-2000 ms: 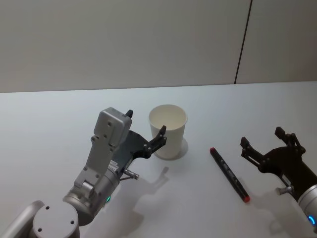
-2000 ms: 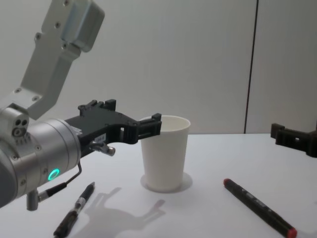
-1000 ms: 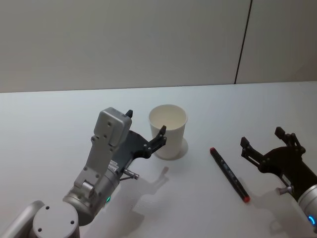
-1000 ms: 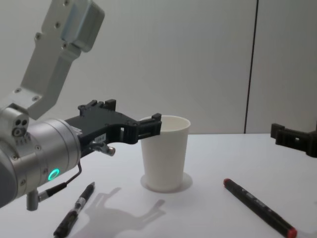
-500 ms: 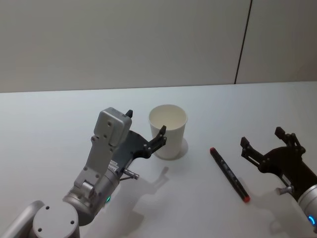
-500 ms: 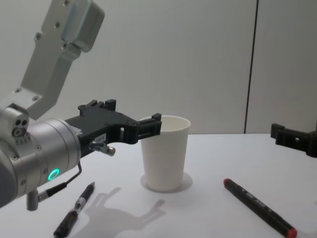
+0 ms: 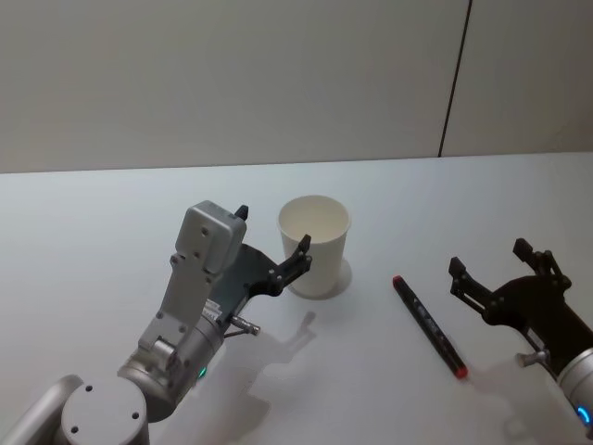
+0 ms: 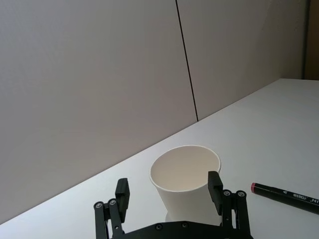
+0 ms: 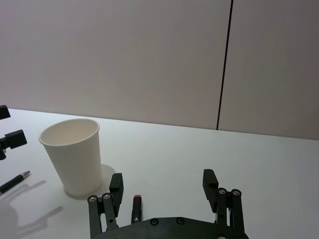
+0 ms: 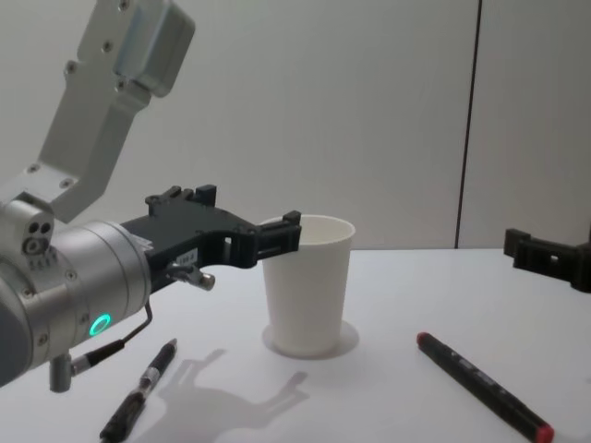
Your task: Place the pen into the pen holder.
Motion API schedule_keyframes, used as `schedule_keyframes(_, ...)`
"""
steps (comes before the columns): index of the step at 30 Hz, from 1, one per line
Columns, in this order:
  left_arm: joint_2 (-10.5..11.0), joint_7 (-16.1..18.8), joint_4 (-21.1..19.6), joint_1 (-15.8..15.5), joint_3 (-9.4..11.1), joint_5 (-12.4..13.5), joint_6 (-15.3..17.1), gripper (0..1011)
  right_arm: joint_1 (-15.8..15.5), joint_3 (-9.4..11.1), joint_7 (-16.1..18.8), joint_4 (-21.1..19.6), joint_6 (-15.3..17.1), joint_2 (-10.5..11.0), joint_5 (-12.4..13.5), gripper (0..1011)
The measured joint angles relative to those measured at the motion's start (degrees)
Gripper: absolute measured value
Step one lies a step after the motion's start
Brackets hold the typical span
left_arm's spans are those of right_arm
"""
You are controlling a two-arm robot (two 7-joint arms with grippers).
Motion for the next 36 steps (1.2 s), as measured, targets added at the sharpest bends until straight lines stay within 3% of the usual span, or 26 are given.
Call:
schedule_keyframes(6, 0.0, 0.0, 0.0, 0.0, 0.0, 0.0, 0.0, 1004, -1.02, -0.21, -1.09, -1.77, 1.03, -0.2, 0.64, 1001)
schedule_keyframes(12, 0.0, 0.0, 0.0, 0.0, 0.0, 0.0, 0.0, 1004, -1.83, -0.7, -2.8, -3.96, 4.14, -0.85, 0.98, 1001)
schedule_keyframes(25, 0.0, 0.0, 0.0, 0.0, 0.0, 0.0, 0.0, 1004, -1.29, -1.57, -7.42, -7.15, 14.99, -3.55, 1.51, 1001)
schedule_keyframes(36, 0.0, 0.0, 0.0, 0.0, 0.0, 0.0, 0.0, 1004, 2.56, -1.87, -9.24, -5.23, 23.67, -6.63, 0.99, 1001)
